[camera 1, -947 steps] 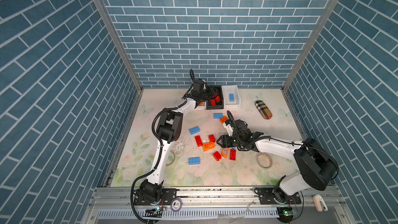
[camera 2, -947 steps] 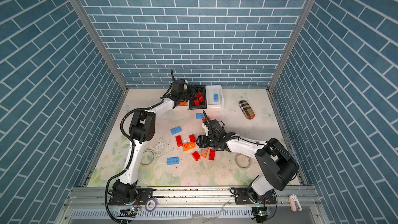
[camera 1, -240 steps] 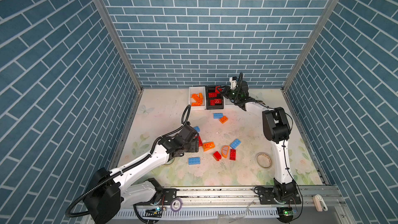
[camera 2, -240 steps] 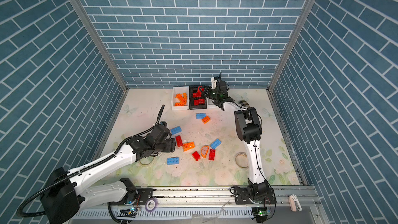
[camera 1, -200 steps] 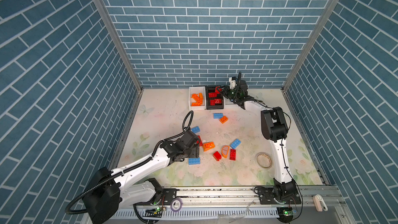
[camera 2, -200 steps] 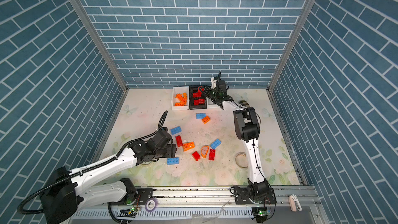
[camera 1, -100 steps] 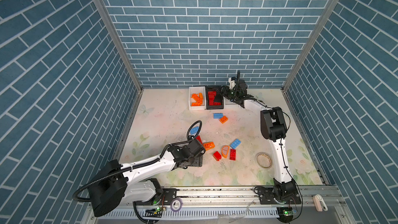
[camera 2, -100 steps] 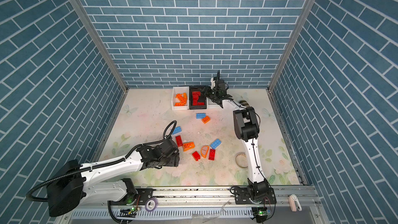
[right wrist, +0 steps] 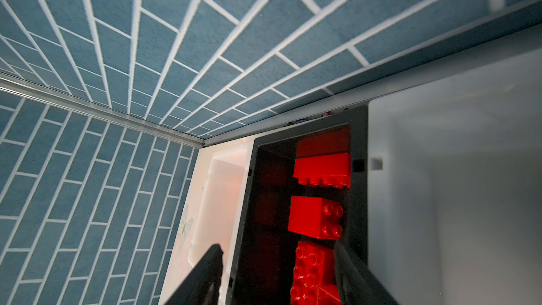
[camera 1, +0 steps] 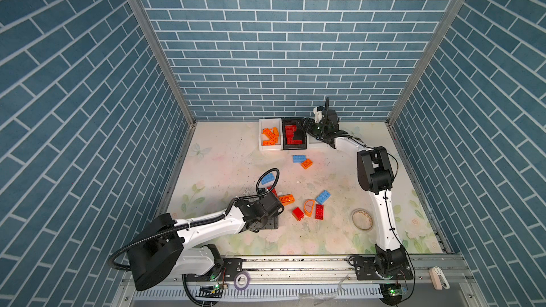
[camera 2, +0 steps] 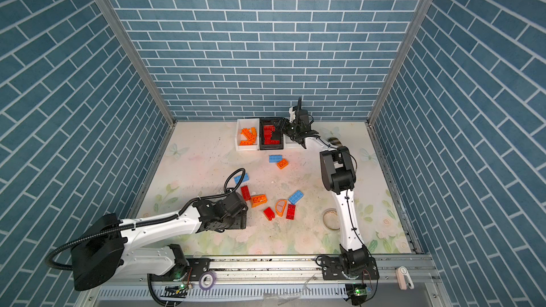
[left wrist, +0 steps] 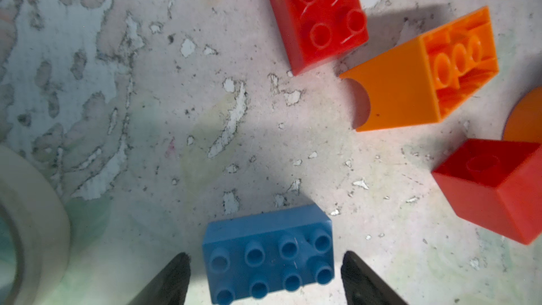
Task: Sort the legos into containers by color
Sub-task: Pick up the lego from the middle-left of the table.
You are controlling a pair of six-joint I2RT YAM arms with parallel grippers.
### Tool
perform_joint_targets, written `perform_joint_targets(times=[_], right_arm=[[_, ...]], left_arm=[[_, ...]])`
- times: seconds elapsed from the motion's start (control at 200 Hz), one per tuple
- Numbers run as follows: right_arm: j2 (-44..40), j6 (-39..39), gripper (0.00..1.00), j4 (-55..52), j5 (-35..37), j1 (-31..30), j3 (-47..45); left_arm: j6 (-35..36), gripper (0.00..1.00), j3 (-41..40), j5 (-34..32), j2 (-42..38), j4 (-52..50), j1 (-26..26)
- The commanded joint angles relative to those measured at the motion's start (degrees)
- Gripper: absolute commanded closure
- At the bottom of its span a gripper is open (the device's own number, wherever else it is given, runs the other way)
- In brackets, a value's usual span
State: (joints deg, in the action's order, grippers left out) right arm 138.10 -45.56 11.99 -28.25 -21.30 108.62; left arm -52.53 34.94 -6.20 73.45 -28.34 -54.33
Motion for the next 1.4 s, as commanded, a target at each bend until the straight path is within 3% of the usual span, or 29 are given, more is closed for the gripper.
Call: perform_joint_targets(times=[0.0, 0.225, 0.59, 0.795, 1.08, 1.395], right_arm=[[-3.0, 2.27, 0.36, -0.37, 0.72, 0.16, -1.78], [-4.24, 3.02, 0.35, -0.39, 0.89, 0.2, -3.04], [-6.82, 3.63, 0.35, -0.17, 1.07, 0.16, -5.31], [-11.05, 6.92, 0.35, -1.51, 1.64, 0.16, -8.9], [-22.25, 14.58, 0.35, -2.74, 6.78, 0.12, -21.07], [-33.25, 17.78, 0.35, -5.78, 9.29, 0.19, -34.49]], left_arm=[[-1.91, 0.19, -0.5, -1.56, 1.27, 0.62, -0.56], [-2.14, 0.24, 0.55, -1.62, 4.43, 1.01, -1.11], [-1.15, 0.4, 1.83, -3.91, 5.32, -0.98, -1.11], [4.98, 0.44, 6.39, -5.02, 3.67, -2.82, 0.92], [13.31, 0.45, 14.71, -3.08, 3.01, -0.77, 6.27], [22.21, 0.45, 26.27, 0.86, 9.36, 4.08, 10.53]])
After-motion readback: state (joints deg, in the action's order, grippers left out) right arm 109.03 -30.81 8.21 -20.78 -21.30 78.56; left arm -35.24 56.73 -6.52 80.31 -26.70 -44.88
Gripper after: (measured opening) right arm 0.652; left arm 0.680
